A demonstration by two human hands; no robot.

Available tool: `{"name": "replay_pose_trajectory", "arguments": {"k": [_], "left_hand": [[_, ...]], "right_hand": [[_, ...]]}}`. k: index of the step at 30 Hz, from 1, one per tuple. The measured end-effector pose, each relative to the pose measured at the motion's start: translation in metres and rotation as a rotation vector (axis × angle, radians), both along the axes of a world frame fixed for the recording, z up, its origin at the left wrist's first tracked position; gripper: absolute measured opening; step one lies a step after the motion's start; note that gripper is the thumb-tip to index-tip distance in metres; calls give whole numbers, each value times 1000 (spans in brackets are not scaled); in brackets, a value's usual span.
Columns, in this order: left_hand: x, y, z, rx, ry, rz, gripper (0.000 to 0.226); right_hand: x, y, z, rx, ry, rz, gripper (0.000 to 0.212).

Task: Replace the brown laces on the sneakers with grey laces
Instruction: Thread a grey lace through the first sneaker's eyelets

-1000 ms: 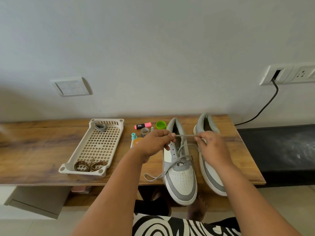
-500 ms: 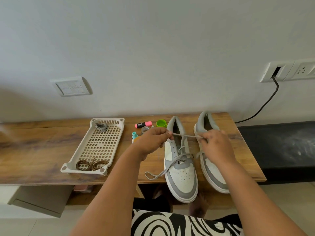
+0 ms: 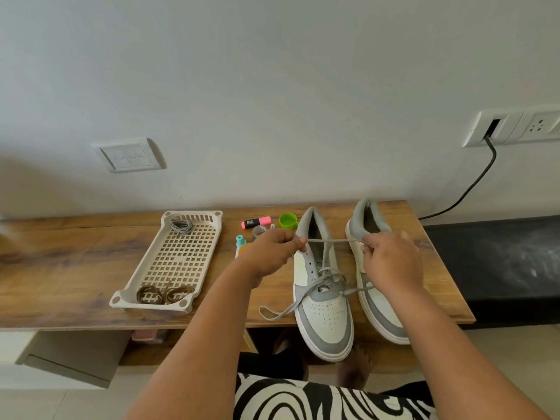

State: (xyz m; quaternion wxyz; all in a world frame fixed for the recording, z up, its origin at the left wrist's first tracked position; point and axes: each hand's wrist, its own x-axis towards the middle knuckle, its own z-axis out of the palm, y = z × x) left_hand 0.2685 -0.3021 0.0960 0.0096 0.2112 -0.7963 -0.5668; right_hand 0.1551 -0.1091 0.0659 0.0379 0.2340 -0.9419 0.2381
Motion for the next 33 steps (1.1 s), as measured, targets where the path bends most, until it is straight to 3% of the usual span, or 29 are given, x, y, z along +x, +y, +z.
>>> {"name": "replay_pose_trajectory", "arguments": {"k": [3, 6, 8, 11, 13, 15, 18, 23, 33], "left_hand": [[-3, 9, 0, -91, -51, -66, 25], [-7, 18, 4, -96, -31, -107, 26], [-7, 16, 8, -94, -5, -85, 27], [-2, 8, 9, -79, 36, -44, 26], [1, 4, 6, -87, 24, -57, 26], [1, 5, 3, -138, -19, -107, 24], [-6, 11, -1, -211, -56, -155, 20], [-11, 17, -8, -448, -74, -153, 20], [-18, 14, -31, -466, -160, 106, 22]], "right_hand": [[12, -9, 2, -224, -184, 241, 61], [26, -21, -3, -266, -55, 363, 36], [20, -22, -5, -310, 25, 302, 22], [1, -12, -8, -248, -12, 127, 21], [-5, -4, -9, -193, -123, 152, 33], [1, -4, -3, -260, -353, 298, 46], [11, -15, 1, -402, -644, 404, 28], [9, -17, -5, -425, -640, 351, 8], [10, -14, -11, -315, -452, 293, 6]]}}
